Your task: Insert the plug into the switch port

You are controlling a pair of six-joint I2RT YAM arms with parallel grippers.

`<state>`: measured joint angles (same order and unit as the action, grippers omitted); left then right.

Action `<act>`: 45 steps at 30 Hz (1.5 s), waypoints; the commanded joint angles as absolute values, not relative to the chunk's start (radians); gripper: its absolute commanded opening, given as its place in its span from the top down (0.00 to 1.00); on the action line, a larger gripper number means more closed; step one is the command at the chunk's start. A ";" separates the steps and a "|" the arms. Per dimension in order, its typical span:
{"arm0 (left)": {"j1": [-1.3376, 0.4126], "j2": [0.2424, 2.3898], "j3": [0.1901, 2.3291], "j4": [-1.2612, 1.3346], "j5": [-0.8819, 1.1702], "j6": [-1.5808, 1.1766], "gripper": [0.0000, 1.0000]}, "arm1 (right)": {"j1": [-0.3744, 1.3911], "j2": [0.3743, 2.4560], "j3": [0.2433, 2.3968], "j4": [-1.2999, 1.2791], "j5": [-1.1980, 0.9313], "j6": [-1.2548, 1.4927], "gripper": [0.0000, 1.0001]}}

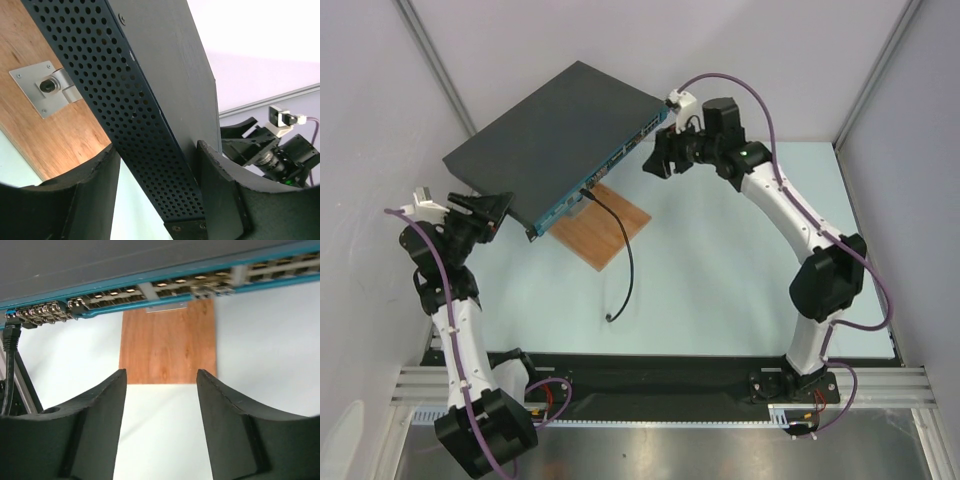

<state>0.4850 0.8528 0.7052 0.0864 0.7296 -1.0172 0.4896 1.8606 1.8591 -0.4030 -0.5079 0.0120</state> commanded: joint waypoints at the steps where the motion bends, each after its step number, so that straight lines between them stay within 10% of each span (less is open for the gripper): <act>1: 0.482 0.834 0.762 0.069 0.805 -0.822 0.37 | 0.442 1.755 1.820 -0.397 -0.566 0.023 0.34; 17: 0.514 0.781 0.850 -0.064 0.899 -0.727 0.00 | 0.308 1.663 1.706 -0.409 -0.623 0.057 0.19; 25: 0.525 0.847 1.096 -0.556 0.822 -0.444 0.00 | 0.235 1.602 1.652 -0.472 -0.601 0.034 0.00; 39: 0.546 0.919 1.432 -0.853 0.692 -0.029 0.00 | -0.078 1.418 1.482 -0.581 -0.632 -0.023 0.00; 45: 0.289 1.106 1.670 -0.897 0.428 -0.011 0.00 | -0.074 1.378 1.483 -0.575 -0.621 -0.005 0.00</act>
<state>0.3946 1.0325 1.5818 -0.8566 0.5880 -0.0708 -0.0853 1.4265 1.4776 -0.5800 -0.6140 -0.0010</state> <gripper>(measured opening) 0.996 0.994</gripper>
